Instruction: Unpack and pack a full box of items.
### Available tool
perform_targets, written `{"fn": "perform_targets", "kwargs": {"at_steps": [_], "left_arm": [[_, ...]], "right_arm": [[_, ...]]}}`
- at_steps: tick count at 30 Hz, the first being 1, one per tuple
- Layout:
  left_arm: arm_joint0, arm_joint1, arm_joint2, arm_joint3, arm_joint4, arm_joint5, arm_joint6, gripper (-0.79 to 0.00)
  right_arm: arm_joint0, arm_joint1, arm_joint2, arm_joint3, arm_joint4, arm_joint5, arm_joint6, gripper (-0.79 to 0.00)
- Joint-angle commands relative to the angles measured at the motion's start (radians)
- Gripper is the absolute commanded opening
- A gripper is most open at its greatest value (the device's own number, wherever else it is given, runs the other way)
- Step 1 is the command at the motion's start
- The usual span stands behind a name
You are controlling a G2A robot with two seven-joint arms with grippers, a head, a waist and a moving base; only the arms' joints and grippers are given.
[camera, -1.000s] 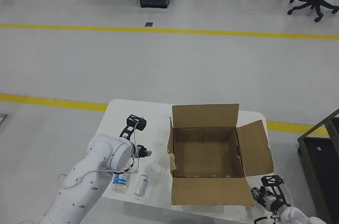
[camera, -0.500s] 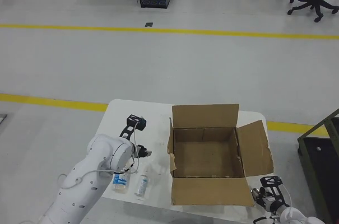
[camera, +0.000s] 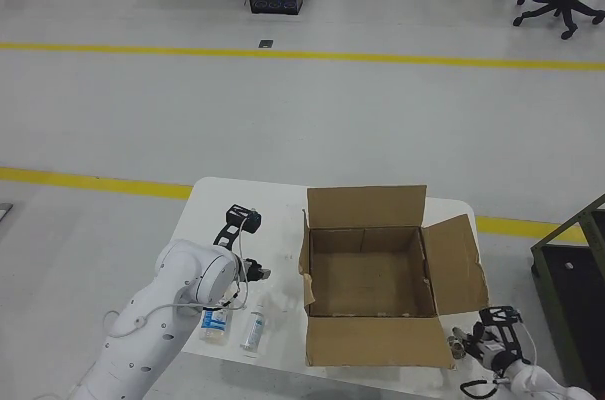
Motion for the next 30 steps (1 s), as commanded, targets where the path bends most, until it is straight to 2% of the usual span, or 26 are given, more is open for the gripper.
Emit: {"fn": "perform_targets", "kwargs": {"at_steps": [1,2,4,10,15,21,30], "left_arm": [[0.000,0.000,0.000,0.000,0.000,0.000,0.000,0.000],[0.000,0.000,0.000,0.000,0.000,0.000,0.000,0.000],[0.000,0.000,0.000,0.000,0.000,0.000,0.000,0.000],[0.000,0.000,0.000,0.000,0.000,0.000,0.000,0.000],[0.000,0.000,0.000,0.000,0.000,0.000,0.000,0.000],[0.000,0.000,0.000,0.000,0.000,0.000,0.000,0.000],[0.000,0.000,0.000,0.000,0.000,0.000,0.000,0.000]], "right_arm": [[-0.009,0.001,0.044,-0.008,0.025,-0.031,-0.087,-0.483],[-0.010,0.002,0.069,-0.008,0.028,-0.035,-0.135,-0.560],[-0.013,0.001,0.111,-0.005,0.041,-0.048,-0.237,-0.785],[0.006,0.001,0.195,-0.030,0.033,-0.065,-0.441,-0.785],[0.057,0.000,0.208,-0.113,-0.082,0.004,-0.551,-0.785],[0.093,-0.002,0.154,-0.246,-0.222,0.069,-0.546,-0.785],[0.176,-0.004,0.013,-0.337,-0.332,0.071,-0.454,-0.785]]}}
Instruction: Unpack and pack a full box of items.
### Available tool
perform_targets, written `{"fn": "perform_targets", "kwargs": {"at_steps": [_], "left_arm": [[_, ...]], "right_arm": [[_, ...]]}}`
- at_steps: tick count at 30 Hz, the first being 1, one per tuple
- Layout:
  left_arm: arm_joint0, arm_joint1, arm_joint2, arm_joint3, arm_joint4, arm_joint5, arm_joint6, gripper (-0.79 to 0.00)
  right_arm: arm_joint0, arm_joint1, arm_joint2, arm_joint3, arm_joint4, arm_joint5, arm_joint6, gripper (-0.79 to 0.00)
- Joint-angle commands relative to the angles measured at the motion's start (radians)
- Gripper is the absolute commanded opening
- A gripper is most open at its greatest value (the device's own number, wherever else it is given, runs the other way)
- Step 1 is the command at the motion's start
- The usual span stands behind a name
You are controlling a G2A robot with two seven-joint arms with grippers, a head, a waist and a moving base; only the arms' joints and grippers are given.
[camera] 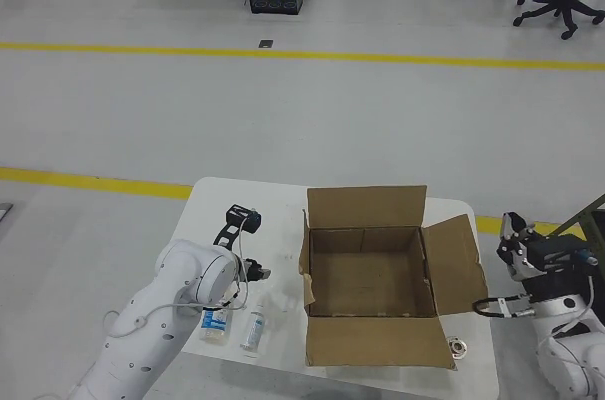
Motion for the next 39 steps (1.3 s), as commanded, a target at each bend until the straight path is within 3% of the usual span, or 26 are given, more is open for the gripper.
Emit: {"fn": "perform_targets", "kwargs": {"at_steps": [1,9,12,15,18,22,25,39], "left_arm": [[0.000,0.000,0.000,0.000,0.000,0.000,0.000,0.000],[0.000,0.000,0.000,0.000,0.000,0.000,0.000,0.000],[0.020,0.003,0.006,-0.007,-0.008,-0.068,0.010,0.000],[0.027,0.007,0.004,0.006,-0.040,-0.131,-0.066,0.000],[0.039,0.012,0.017,0.054,-0.003,-0.168,-0.103,0.000],[0.048,0.021,0.047,0.190,-0.018,-0.216,-0.103,0.000],[0.024,0.021,0.059,0.254,-0.025,-0.192,-0.103,0.000],[0.024,0.021,0.059,0.254,-0.025,-0.192,-0.103,0.000]], "right_arm": [[0.016,-0.001,-0.024,-0.005,0.001,0.004,0.014,-0.785],[0.043,-0.004,-0.057,-0.007,0.017,0.012,0.051,-0.785],[0.043,-0.004,-0.057,-0.007,0.017,0.012,0.051,-0.785],[0.043,-0.004,-0.057,-0.007,0.017,0.012,0.051,-0.785],[0.043,-0.004,-0.057,-0.007,0.017,0.012,0.051,-0.785],[0.043,-0.004,-0.057,-0.007,0.017,0.012,0.051,-0.785],[0.043,-0.004,-0.057,-0.007,0.017,0.012,0.051,-0.785],[0.043,-0.004,-0.057,-0.007,0.017,0.012,0.051,-0.785]]}}
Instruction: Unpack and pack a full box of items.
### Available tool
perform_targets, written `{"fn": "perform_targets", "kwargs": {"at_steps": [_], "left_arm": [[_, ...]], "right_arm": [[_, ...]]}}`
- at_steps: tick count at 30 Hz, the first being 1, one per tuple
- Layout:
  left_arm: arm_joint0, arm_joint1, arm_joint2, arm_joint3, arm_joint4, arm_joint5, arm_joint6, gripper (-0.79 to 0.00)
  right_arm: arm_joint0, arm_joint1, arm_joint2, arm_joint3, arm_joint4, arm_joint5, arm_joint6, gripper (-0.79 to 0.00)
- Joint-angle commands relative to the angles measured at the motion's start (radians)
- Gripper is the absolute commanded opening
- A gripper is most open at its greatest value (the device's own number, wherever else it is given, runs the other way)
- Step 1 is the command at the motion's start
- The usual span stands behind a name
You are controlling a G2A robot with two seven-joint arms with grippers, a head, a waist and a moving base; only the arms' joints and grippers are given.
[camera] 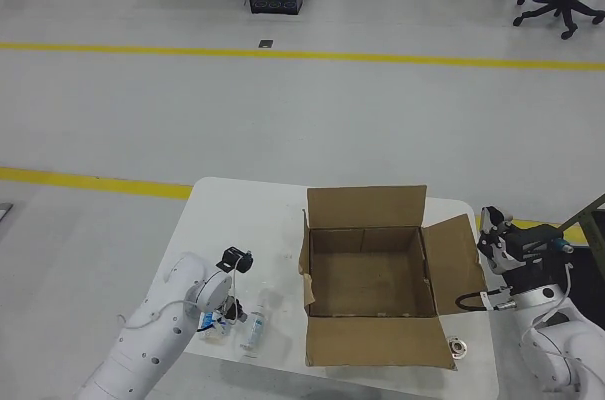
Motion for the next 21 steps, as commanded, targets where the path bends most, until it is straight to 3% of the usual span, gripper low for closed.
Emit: {"fn": "perform_targets", "kwargs": {"at_steps": [1,3,6,12,21], "left_arm": [[0.000,0.000,0.000,0.000,0.000,0.000,0.000,0.000],[0.004,0.000,-0.001,0.002,-0.004,0.001,0.010,0.000],[0.025,0.001,-0.026,0.041,0.009,0.050,0.121,0.000],[0.065,0.009,-0.072,0.081,-0.018,-0.002,0.260,0.000],[0.094,0.018,-0.102,0.178,0.001,-0.015,0.279,0.000]], "right_arm": [[0.000,0.000,0.000,0.000,0.000,0.000,0.000,-0.785],[0.000,0.000,0.000,0.000,0.000,0.000,0.000,-0.785],[0.000,0.000,0.000,0.000,0.000,0.000,0.000,-0.785],[0.000,0.000,0.000,0.000,0.000,0.000,0.000,-0.785],[0.000,0.000,0.000,0.000,0.000,0.000,0.000,-0.785]]}}
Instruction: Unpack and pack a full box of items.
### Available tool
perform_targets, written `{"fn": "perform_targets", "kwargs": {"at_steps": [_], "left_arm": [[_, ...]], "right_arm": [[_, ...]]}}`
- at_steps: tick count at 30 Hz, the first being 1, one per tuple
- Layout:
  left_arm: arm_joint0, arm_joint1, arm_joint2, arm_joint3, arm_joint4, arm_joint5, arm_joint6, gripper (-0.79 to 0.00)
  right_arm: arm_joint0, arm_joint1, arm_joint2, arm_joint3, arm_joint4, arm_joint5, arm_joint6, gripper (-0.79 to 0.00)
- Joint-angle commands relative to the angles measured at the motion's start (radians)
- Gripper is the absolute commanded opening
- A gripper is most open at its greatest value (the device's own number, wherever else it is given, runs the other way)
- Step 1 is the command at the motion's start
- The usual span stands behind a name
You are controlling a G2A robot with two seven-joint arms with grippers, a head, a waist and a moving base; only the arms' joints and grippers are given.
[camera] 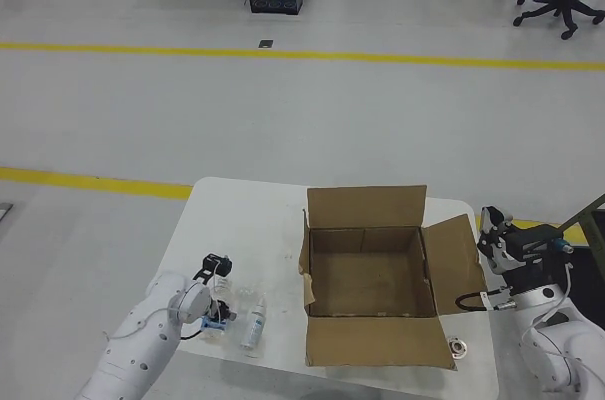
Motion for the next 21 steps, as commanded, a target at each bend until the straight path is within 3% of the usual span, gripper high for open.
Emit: {"fn": "perform_targets", "kwargs": {"at_steps": [1,12,14,21], "left_arm": [[0.001,-0.001,-0.003,0.025,-0.010,-0.001,0.013,0.000],[-0.052,-0.022,0.051,0.169,-0.011,-0.006,0.049,0.000],[-0.069,-0.027,0.068,0.194,0.001,-0.013,0.052,-0.083],[-0.113,-0.046,0.109,0.276,0.007,-0.023,0.086,-0.114]], "right_arm": [[0.000,0.000,0.000,0.000,0.000,0.000,0.000,-0.785],[0.000,0.000,0.000,0.000,0.000,0.000,0.000,-0.785],[0.000,0.000,0.000,0.000,0.000,0.000,0.000,-0.785],[0.000,0.000,0.000,0.000,0.000,0.000,0.000,-0.785]]}}
